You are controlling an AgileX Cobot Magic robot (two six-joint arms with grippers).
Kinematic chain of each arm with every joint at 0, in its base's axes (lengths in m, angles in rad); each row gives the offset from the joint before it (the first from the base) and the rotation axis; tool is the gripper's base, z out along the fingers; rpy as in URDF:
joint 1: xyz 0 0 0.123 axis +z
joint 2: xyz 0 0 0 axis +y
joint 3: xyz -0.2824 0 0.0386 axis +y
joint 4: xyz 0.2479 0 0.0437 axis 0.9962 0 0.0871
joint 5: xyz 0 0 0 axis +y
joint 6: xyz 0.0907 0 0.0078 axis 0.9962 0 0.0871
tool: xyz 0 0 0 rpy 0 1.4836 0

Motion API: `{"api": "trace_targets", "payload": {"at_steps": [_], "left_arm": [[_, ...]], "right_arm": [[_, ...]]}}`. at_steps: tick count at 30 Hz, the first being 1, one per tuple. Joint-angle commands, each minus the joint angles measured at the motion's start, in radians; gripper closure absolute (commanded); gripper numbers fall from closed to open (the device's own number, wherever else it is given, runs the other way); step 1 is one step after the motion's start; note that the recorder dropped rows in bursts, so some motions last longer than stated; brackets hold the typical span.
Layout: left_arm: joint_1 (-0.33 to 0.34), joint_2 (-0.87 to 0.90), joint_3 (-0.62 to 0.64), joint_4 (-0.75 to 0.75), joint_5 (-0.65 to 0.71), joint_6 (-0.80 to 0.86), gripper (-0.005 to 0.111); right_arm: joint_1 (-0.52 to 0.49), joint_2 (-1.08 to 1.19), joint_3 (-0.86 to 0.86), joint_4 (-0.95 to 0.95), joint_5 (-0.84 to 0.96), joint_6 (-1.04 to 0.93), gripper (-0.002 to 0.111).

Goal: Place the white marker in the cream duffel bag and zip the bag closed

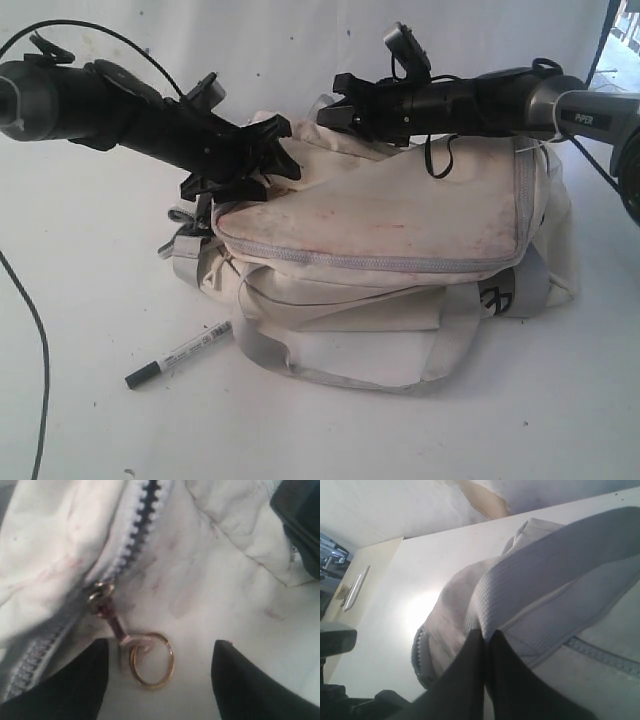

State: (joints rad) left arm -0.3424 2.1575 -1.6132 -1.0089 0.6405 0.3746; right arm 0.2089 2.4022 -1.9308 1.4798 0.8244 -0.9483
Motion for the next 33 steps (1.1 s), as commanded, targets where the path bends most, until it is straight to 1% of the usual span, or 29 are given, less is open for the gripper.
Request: {"api": "trace_targets", "payload": {"at_steps": [1, 7, 8, 12, 14, 18, 21, 23, 25, 27, 29, 33], "left_arm": [[-0.02, 0.001, -0.006, -0.019, -0.078, -0.034, 0.043], [-0.02, 0.022, -0.006, -0.026, -0.115, -0.091, 0.044], [-0.02, 0.027, -0.006, -0.023, -0.115, -0.091, 0.046], [-0.02, 0.053, -0.006, -0.021, -0.118, -0.091, 0.061], [-0.015, 0.055, -0.006, -0.021, -0.131, -0.089, 0.065], [0.003, 0.055, -0.006, -0.056, -0.15, -0.091, 0.065], [0.002, 0.055, -0.006, -0.068, -0.15, -0.091, 0.065], [-0.006, 0.055, -0.006, -0.068, -0.145, -0.091, 0.067], [-0.008, 0.059, -0.006, -0.068, -0.136, -0.088, 0.075], [-0.008, 0.066, -0.006, -0.066, -0.122, -0.088, 0.091], [-0.008, 0.067, -0.006, -0.021, -0.117, -0.085, 0.107], [-0.003, 0.065, -0.006, 0.006, -0.085, -0.081, 0.107]], "right_arm": [[0.002, -0.015, -0.002, 0.058, 0.039, -0.019, 0.108], [0.002, -0.015, -0.002, 0.078, 0.067, -0.047, 0.108], [0.002, -0.015, -0.002, 0.078, 0.067, -0.047, 0.108], [0.002, -0.015, -0.002, 0.078, 0.071, -0.047, 0.108], [0.002, -0.015, -0.002, 0.078, 0.076, -0.047, 0.108], [0.002, -0.015, -0.002, 0.078, 0.078, -0.047, 0.108], [0.002, -0.015, -0.002, 0.078, 0.076, -0.061, 0.108], [0.002, -0.015, -0.002, 0.08, 0.076, -0.071, 0.108], [0.002, -0.015, -0.002, 0.082, 0.072, -0.076, 0.108], [0.002, -0.015, -0.002, 0.082, 0.07, -0.076, 0.108], [0.002, -0.015, -0.002, 0.082, 0.068, -0.076, 0.108], [0.002, -0.015, -0.002, 0.082, 0.064, -0.076, 0.108]]}}
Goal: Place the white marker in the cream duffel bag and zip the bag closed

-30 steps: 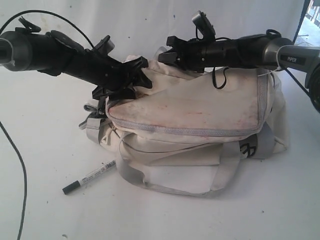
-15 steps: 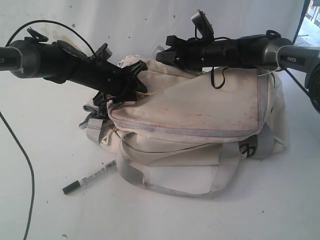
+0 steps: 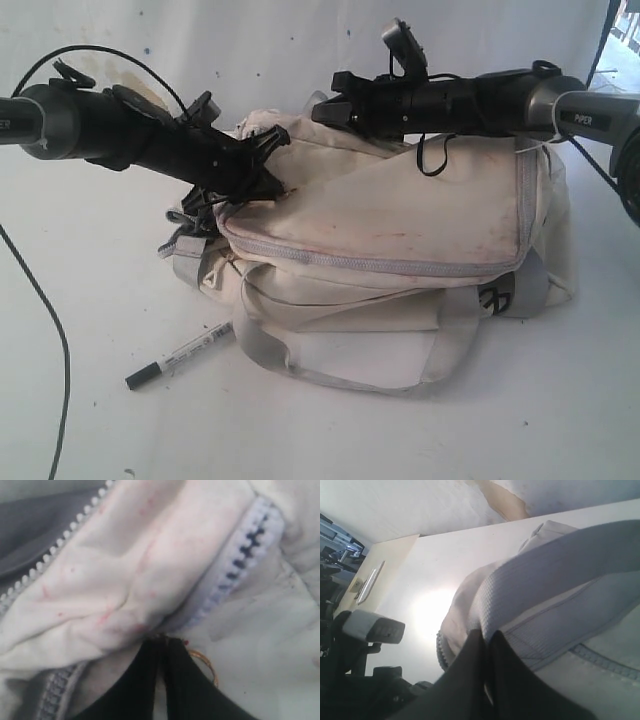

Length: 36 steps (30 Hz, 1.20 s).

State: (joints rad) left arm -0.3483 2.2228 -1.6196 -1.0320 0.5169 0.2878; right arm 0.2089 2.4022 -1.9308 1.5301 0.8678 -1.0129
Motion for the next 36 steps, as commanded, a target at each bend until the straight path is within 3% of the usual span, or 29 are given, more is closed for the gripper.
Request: {"api": "trace_targets", "payload": {"at_steps": [1, 13, 16, 18, 23, 26, 30, 33, 36], "left_arm": [[0.005, 0.0, 0.0, 0.029, 0.058, 0.006, 0.107], [0.071, -0.055, 0.0, -0.022, 0.259, 0.113, 0.107], [0.079, -0.055, 0.0, -0.022, 0.242, 0.108, 0.106], [0.079, -0.051, 0.0, -0.037, 0.213, 0.104, 0.099], [0.079, -0.033, 0.0, -0.126, 0.207, 0.104, 0.061], [0.079, -0.011, 0.0, -0.131, 0.215, 0.084, 0.044], [0.079, 0.029, 0.0, -0.194, 0.259, 0.049, 0.041], [0.079, 0.063, 0.0, -0.418, 0.291, 0.285, 0.047], [0.079, 0.071, 0.0, -0.487, 0.27, 0.356, 0.048]], "right_arm": [[0.002, -0.015, -0.002, 0.032, 0.015, -0.011, 0.108], [0.002, -0.015, -0.002, 0.028, -0.025, -0.011, 0.108], [0.002, -0.015, -0.002, 0.028, -0.024, -0.011, 0.108], [0.002, -0.015, -0.002, 0.028, -0.017, -0.011, 0.108], [0.002, -0.015, -0.002, 0.028, -0.012, -0.011, 0.108], [0.002, -0.015, -0.002, 0.028, -0.012, -0.011, 0.108], [0.002, -0.015, -0.002, 0.028, -0.012, -0.011, 0.108], [0.002, -0.015, -0.002, 0.028, -0.002, -0.011, 0.108], [0.002, -0.015, -0.002, 0.028, 0.003, -0.015, 0.108]]}}
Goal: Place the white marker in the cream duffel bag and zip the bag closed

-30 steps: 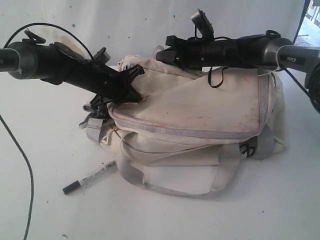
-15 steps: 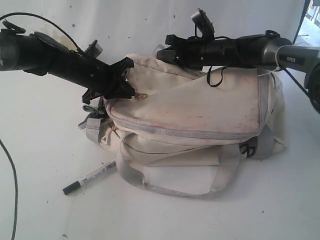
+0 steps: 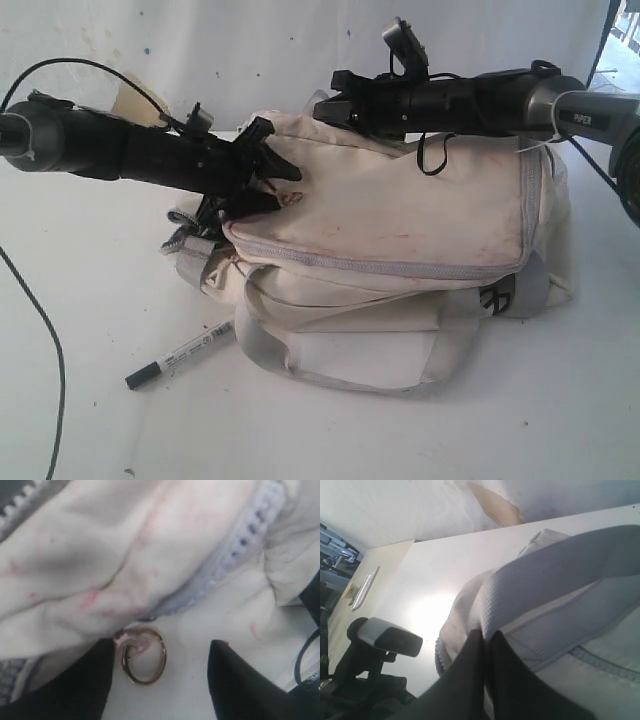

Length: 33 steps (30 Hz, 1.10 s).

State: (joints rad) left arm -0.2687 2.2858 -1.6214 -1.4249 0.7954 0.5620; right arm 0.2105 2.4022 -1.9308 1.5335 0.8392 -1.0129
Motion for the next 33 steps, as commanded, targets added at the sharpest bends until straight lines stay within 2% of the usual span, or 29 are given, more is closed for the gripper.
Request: {"api": "trace_targets", "payload": {"at_steps": [1, 2, 6, 9, 11, 12, 18, 21, 23, 25, 27, 30, 33], "left_arm": [[-0.001, 0.017, 0.002, -0.126, -0.009, 0.127, 0.048], [-0.001, 0.025, 0.002, -0.141, 0.003, 0.144, 0.048], [0.004, 0.032, 0.002, -0.173, 0.149, 0.379, 0.048], [0.01, 0.032, 0.002, -0.157, 0.144, 0.476, 0.048], [0.012, 0.032, 0.002, -0.129, 0.017, 0.186, 0.048], [0.012, 0.032, 0.002, -0.129, -0.007, 0.141, 0.048], [0.012, 0.032, 0.002, -0.155, -0.022, 0.082, 0.048], [0.012, 0.032, 0.002, -0.241, -0.023, 0.084, 0.048], [0.012, 0.032, 0.002, -0.32, 0.009, 0.126, 0.049], [0.012, 0.032, 0.002, -0.32, 0.042, 0.199, 0.051], [0.012, 0.03, 0.002, -0.32, 0.025, 0.193, 0.052], [0.016, 0.03, 0.002, -0.168, -0.037, -0.032, 0.053], [0.024, 0.03, 0.002, -0.065, -0.063, -0.046, 0.053]], "right_arm": [[0.001, -0.015, -0.002, 0.025, 0.031, -0.015, 0.108], [0.001, -0.015, -0.002, 0.025, 0.034, -0.015, 0.108], [0.001, -0.015, -0.002, 0.025, 0.038, -0.015, 0.108], [0.001, -0.015, -0.002, 0.025, 0.043, -0.015, 0.108], [0.001, -0.015, -0.002, 0.025, 0.053, -0.015, 0.108], [0.001, -0.015, -0.002, 0.025, 0.053, -0.015, 0.108], [0.001, -0.015, -0.002, 0.025, 0.053, -0.015, 0.108], [0.001, -0.015, -0.002, 0.025, 0.053, -0.015, 0.108], [0.001, -0.015, -0.002, 0.025, 0.053, -0.015, 0.108], [0.001, -0.015, -0.002, 0.025, 0.053, -0.015, 0.108], [0.001, -0.015, -0.002, 0.025, 0.053, -0.015, 0.108], [0.001, -0.015, -0.002, 0.025, 0.055, -0.015, 0.108], [0.001, -0.015, -0.002, 0.025, 0.055, -0.015, 0.108]]}}
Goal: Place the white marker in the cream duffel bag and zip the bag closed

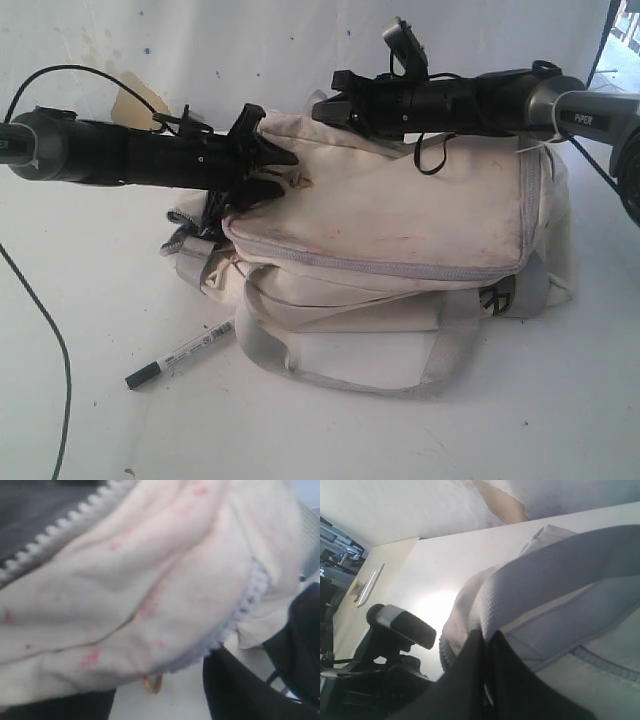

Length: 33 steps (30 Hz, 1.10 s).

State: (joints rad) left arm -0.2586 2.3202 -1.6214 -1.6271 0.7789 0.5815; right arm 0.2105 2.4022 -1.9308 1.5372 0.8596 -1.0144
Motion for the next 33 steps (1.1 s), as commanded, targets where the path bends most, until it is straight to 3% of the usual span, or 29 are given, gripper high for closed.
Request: {"api": "trace_targets", "payload": {"at_steps": [1, 3, 7, 9, 11, 12, 13, 17, 23, 33], "left_arm": [[0.013, -0.006, 0.002, 0.154, -0.046, -0.066, 0.053], [0.018, -0.007, 0.002, 0.151, -0.067, -0.066, 0.053], [0.018, -0.008, 0.002, -0.007, -0.149, -0.072, 0.053], [0.018, -0.008, 0.002, -0.04, -0.177, -0.072, 0.063], [0.018, -0.008, 0.002, -0.04, -0.183, -0.046, 0.093], [0.018, -0.008, 0.002, -0.04, -0.174, -0.026, 0.104], [0.018, -0.008, 0.002, -0.04, -0.151, 0.006, 0.107], [0.018, -0.01, 0.002, -0.013, -0.012, 0.054, 0.107], [0.059, -0.045, 0.002, 0.273, 0.112, -0.045, 0.107], [0.12, -0.087, 0.002, 0.348, 0.379, -0.055, 0.107]], "right_arm": [[0.001, -0.015, -0.002, 0.021, 0.034, -0.014, 0.108], [0.001, -0.015, -0.002, 0.021, 0.032, -0.026, 0.108], [0.001, -0.015, -0.002, 0.021, 0.036, -0.029, 0.108], [0.001, -0.015, -0.002, 0.021, 0.036, -0.029, 0.108], [0.001, -0.015, -0.002, 0.021, 0.036, -0.031, 0.108], [0.001, -0.015, -0.002, 0.021, 0.036, -0.036, 0.108], [0.001, -0.015, -0.002, 0.021, 0.034, -0.036, 0.108], [0.001, -0.015, -0.002, 0.012, 0.015, -0.036, 0.108], [0.001, -0.015, -0.002, 0.002, 0.008, -0.036, 0.108], [0.001, -0.015, -0.002, -0.001, -0.036, -0.013, 0.108]]}}
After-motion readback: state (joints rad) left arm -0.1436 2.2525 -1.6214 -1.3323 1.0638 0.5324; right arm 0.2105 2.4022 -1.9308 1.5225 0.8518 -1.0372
